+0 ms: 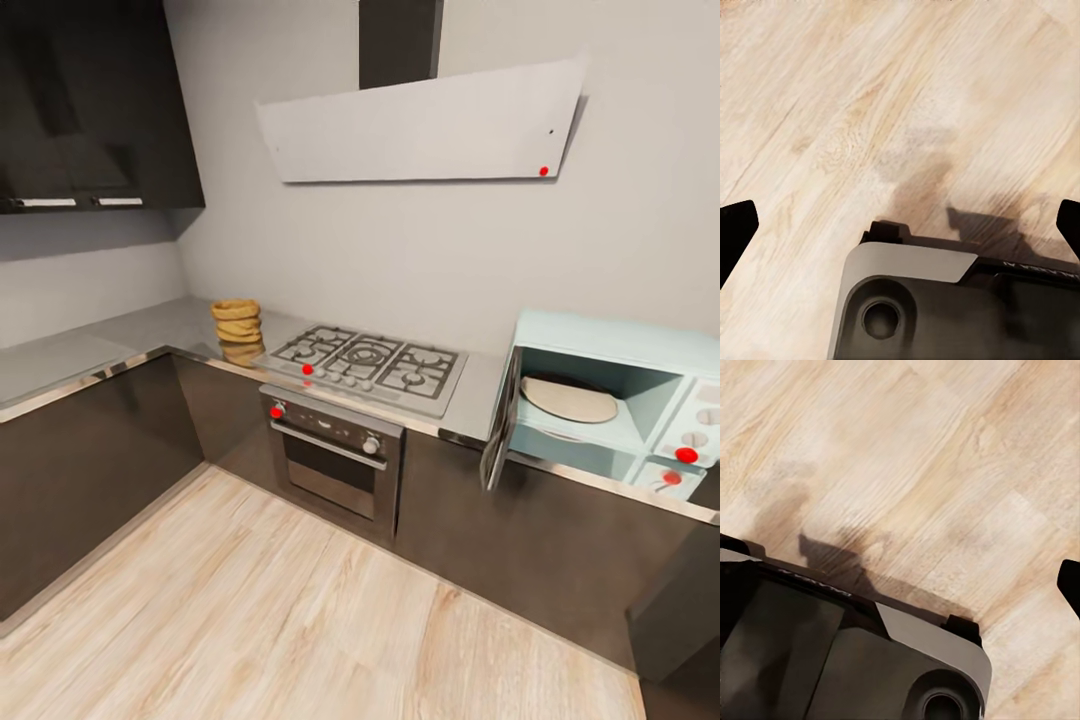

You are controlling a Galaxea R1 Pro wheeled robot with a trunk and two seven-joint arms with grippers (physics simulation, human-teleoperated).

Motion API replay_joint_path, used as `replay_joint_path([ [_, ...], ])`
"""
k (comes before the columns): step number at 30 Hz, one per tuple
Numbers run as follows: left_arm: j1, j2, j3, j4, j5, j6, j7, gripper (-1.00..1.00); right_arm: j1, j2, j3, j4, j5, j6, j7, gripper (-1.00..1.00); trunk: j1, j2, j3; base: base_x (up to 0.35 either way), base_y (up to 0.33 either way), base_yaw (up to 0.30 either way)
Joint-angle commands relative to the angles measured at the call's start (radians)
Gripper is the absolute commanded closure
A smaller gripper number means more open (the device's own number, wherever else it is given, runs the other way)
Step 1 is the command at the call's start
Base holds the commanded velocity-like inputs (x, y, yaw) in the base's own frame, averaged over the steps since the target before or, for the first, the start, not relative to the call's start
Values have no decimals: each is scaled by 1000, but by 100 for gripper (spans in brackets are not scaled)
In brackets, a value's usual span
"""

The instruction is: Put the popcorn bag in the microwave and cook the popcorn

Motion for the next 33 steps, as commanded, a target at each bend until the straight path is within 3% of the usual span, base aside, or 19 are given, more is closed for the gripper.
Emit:
replay_joint_path([
  [1, -1, 0, 2, 1, 2, -3, 2, -100, -1, 0, 5, 0, 5, -4, -2, -100, -4, 6, 2, 0, 0, 0],
  [33, -1, -3, 1, 1, 1, -3, 3, -100, -1, 0, 5, 0, 5, -4, -2, -100, -127, 230, 102, 60, 67, 0],
])
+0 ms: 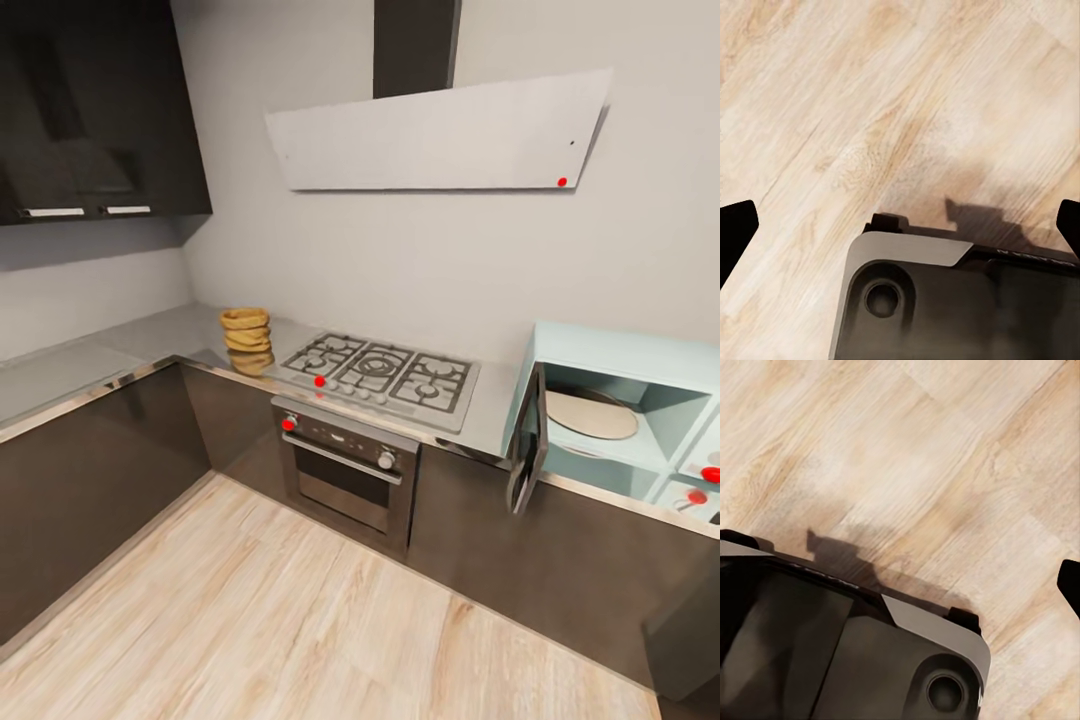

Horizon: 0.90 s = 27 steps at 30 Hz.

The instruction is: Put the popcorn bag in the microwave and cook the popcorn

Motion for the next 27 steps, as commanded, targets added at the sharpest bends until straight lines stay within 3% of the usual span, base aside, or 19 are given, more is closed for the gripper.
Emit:
replay_joint_path([
  [1, -1, 0, 2, 1, 2, -3, 1, -100, -1, 0, 5, 0, 5, -4, -2, -100, -4, 6, 2, 0, 0, 0],
  [27, -11, 3, 4, 1, 5, 13, -9, -100, -1, 1, 5, 0, 6, -4, -1, -100, -88, 160, 71, 0, 0, 0],
])
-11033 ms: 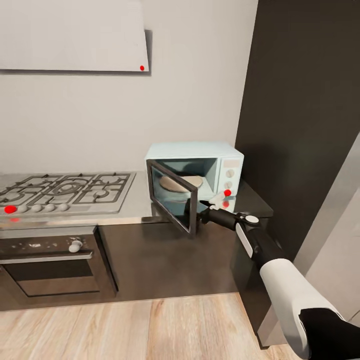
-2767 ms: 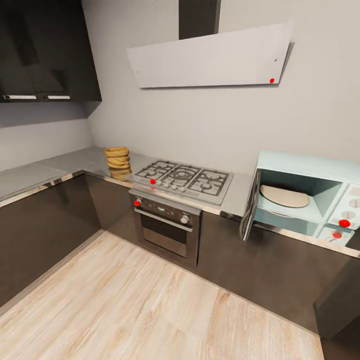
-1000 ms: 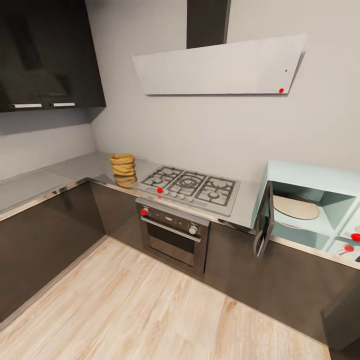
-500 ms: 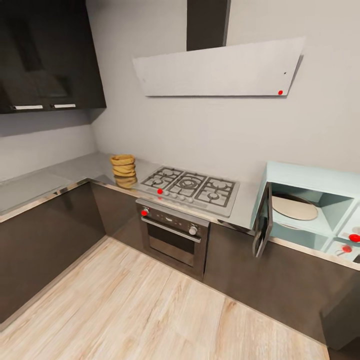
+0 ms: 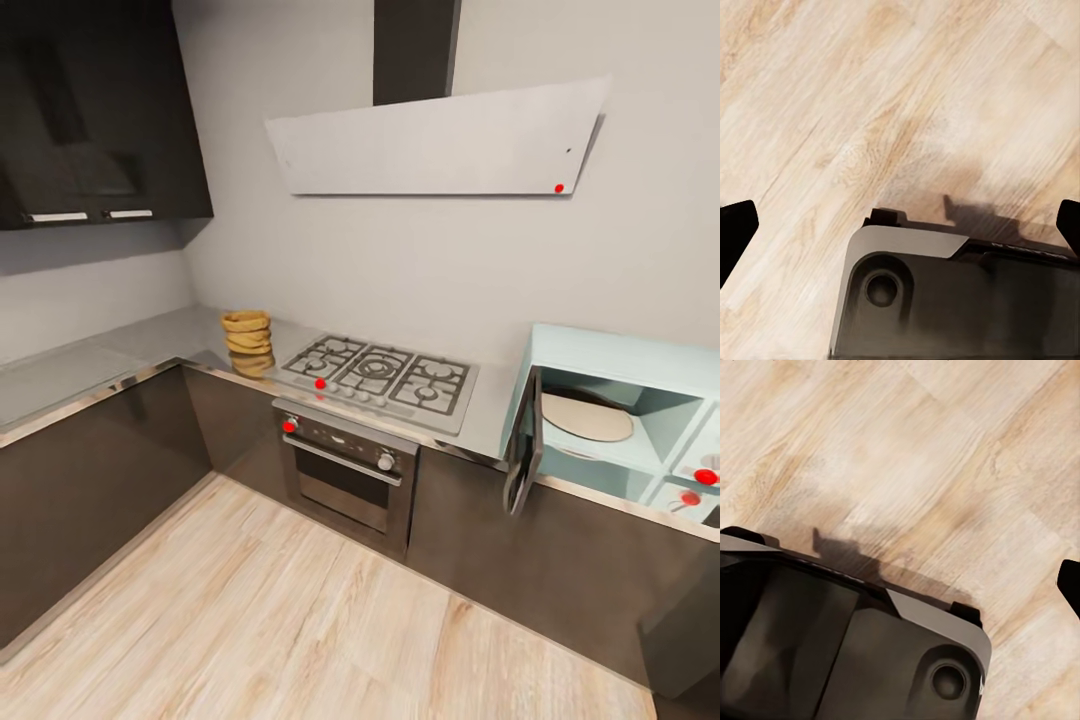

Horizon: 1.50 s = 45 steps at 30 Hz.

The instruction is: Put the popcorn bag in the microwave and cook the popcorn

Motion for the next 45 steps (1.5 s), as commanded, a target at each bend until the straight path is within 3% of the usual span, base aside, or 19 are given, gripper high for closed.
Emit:
replay_joint_path([
  [1, -2, 0, 3, 0, 2, 9, -1, -100, -1, 2, 5, 0, 4, -4, -1, -100, -3, 5, 1, 0, 0, 0],
  [7, -3, 1, 3, 0, -1, 49, -2, -100, -2, 14, 5, 0, 6, -4, 5, -100, -26, 47, 20, 0, 0, 0],
  [14, -3, 2, 5, 0, 2, 51, -2, -100, -23, -14, -5, -22, -2, -4, 0, -100, -26, 47, 20, 0, 0, 0],
  [29, -1, -4, 5, 0, 2, 50, 2, -100, -23, -24, -6, -26, -5, -8, -5, -100, -26, 47, 20, 0, 0, 77],
  [36, 7, -10, 0, 0, -3, 39, 2, -100, -20, -16, -3, -24, -3, -13, -111, -100, -26, 47, 20, 9, 0, 247],
  [45, 8, 0, 8, 1, 3, 36, 2, -100, -20, -8, -3, -25, -4, -13, -133, -100, -26, 47, 20, 282, 147, 277],
])
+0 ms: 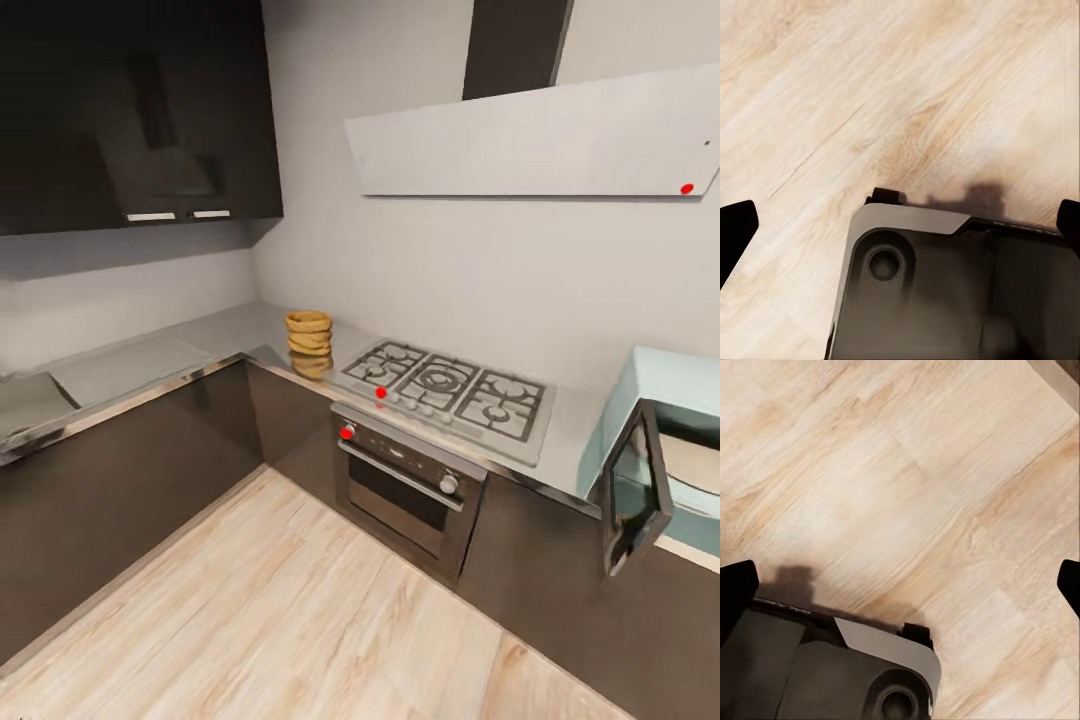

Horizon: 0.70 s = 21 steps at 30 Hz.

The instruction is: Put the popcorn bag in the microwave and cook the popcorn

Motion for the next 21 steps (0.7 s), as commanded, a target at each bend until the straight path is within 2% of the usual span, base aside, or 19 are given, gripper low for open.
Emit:
replay_joint_path([
  [1, -1, 0, 2, 1, 2, -3, -1, -100, -2, 8, 5, 0, 4, -3, -2, -100, 1, -2, -2, 290, 256, 277],
  [5, -1, 0, 1, 1, 1, -3, -1, -100, -19, 77, 8, -19, 13, -2, 6, -100, 1, -2, -4, 286, 262, 258],
  [8, -1, 0, 1, 1, 1, -3, -2, -100, -24, 114, 30, -134, 18, 2, 12, -100, 1, -2, -5, 285, 264, 97],
  [10, -1, 0, 2, 1, 1, -3, -2, -100, -25, 134, 95, -250, 19, 12, 16, -100, 1, -2, -5, 285, 264, 22],
  [12, -1, 0, 0, 1, 1, -3, -2, -100, -26, 137, 263, -410, 16, 43, 23, -100, 1, -2, -5, 285, 264, 7],
  [13, -1, -1, 0, 1, 0, -3, -3, -100, -25, 136, 311, -481, 15, 49, 25, -100, 1, -2, -5, 285, 264, 3],
  [15, -1, -1, -1, 1, 0, -3, -3, -100, -23, 134, 380, -657, 16, 60, 29, -100, 1, -2, -5, 285, 264, 1],
  [17, -1, -2, -2, 1, 0, -3, -3, -100, -28, 134, 399, -794, 16, 89, 31, -100, 1, -2, -5, 285, 262, 0],
  [19, -1, -5, -2, 1, 0, -3, -3, -100, -56, 134, 404, -903, 16, 166, 32, -100, 1, -2, -5, 285, 257, 0],
  [20, -1, -6, -2, 1, 0, -3, -3, -100, -85, 134, 407, -963, 14, 237, 33, -100, 1, -2, -5, 285, 253, 0],
  [21, -1, -7, -2, 1, 0, -4, -2, -100, -130, 136, 410, -1050, 11, 380, 33, -100, 1, -2, -5, 285, 251, 0],
])
